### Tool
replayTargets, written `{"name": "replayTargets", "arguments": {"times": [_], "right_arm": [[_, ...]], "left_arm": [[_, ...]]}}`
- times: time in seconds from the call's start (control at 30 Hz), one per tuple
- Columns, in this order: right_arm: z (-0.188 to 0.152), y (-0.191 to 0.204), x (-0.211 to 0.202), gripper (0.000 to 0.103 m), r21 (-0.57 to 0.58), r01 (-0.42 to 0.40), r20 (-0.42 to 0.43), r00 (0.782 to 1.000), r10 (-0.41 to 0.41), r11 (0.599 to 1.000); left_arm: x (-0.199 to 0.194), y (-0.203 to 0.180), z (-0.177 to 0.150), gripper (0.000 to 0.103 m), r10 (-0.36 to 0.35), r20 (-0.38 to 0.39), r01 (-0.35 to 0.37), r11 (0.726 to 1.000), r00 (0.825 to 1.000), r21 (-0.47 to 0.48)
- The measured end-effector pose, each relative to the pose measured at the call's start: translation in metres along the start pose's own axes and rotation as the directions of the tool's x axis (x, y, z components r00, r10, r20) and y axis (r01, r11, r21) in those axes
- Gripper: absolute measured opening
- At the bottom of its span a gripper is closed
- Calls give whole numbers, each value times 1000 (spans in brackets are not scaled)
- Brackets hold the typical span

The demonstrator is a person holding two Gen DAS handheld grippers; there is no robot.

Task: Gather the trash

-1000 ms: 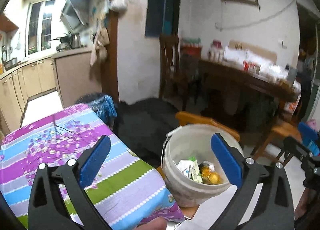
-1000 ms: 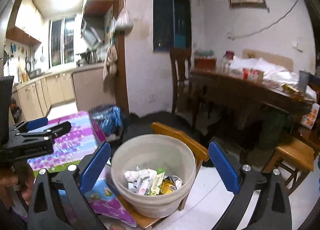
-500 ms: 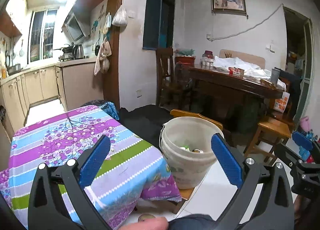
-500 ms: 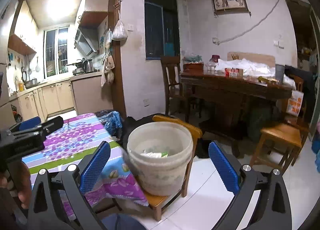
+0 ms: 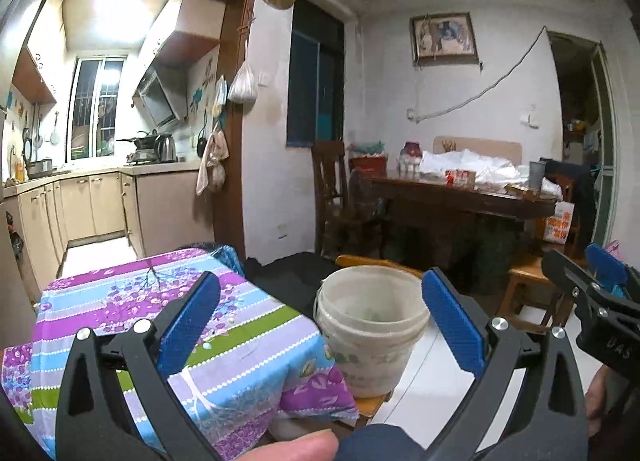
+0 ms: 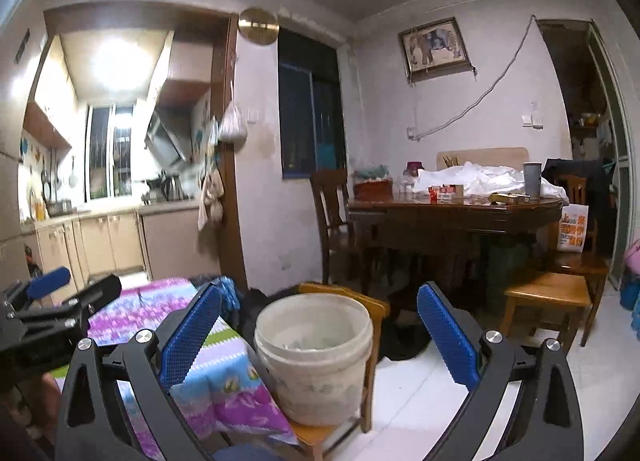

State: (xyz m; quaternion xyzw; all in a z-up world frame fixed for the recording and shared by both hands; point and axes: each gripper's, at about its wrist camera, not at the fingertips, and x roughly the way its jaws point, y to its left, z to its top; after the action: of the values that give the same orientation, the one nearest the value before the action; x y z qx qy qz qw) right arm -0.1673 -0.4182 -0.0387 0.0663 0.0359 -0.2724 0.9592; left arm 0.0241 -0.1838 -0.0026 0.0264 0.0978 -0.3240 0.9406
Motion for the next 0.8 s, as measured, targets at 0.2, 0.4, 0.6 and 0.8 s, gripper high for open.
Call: {"name": "replayTargets", "arguments": {"times": [0.2,0.4,0.6,0.8], "right_arm": [[4,-3,-11,98,12,-9,13,1000,9,1000],[9,-1,-16,98,3,-21,22,1000,21,1000],[13,6,-15,98,-10,-42,23,999,42,999],[14,9,-16,98,-28,-31,25,999,32,999]], "left_arm": [[-10,-1,3,97,-18,30,18,1000,999,4],[-13,6,4,97,-15,30,15,1000,999,-23],[-14,8,1,97,-16,26,17,1000,1000,-26],[-15,12,3,97,8,24,-7,999,1000,-39]]}}
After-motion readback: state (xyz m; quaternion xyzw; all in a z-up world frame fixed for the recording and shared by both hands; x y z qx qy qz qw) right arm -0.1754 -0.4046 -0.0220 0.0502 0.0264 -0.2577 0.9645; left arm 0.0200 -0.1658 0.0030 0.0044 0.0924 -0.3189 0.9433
